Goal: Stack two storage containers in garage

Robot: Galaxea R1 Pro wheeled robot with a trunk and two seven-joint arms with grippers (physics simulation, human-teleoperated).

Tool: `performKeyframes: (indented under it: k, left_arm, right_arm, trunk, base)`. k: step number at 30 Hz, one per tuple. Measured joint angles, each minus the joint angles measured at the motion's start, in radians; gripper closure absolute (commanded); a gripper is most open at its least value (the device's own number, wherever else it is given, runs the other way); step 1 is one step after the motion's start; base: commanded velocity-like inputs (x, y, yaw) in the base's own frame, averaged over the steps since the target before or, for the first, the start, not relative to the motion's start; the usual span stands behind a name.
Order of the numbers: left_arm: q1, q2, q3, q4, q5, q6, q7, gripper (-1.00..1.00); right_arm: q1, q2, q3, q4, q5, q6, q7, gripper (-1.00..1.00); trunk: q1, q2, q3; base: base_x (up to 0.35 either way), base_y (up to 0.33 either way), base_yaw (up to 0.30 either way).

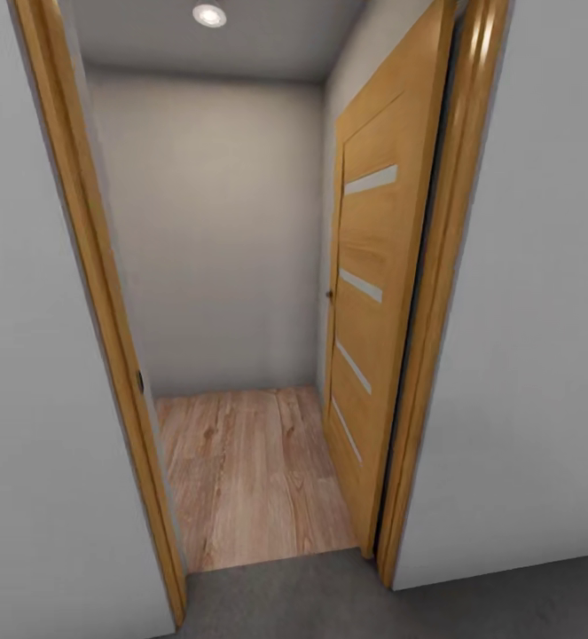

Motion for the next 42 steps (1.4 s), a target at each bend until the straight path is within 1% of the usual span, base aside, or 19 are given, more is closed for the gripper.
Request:
performKeyframes:
  k: [23, 29, 42]
  left_arm:
    - [0.0, -0.001, 0.0, 0.0, 0.0, 0.0, 0.0, -1.0]
    - [0.0, -0.002, -0.001, 0.0, 0.0, -0.001, 0.0, -1.0]
    - [0.0, -0.003, -0.002, 0.0, 0.0, -0.008, 0.0, -1.0]
  right_arm:
    - [0.0, 0.0, 0.0, 0.0, 0.0, 0.004, 0.0, -1.0]
    - [0.0, -0.005, -0.007, 0.0, -0.003, 0.005, 0.01, -1.0]
    - [0.0, -0.006, -0.008, 0.0, -0.002, 0.006, 0.011, -1.0]
  trunk:
    - [0.0, 0.0, 0.0]
    - [0.0, 0.0, 0.0]
    - [0.0, 0.0, 0.0]
  base:
    - [0.326, 0.0, 0.254]
    - [0.326, 0.0, 0.02]
    - [0.326, -0.017, 0.001]
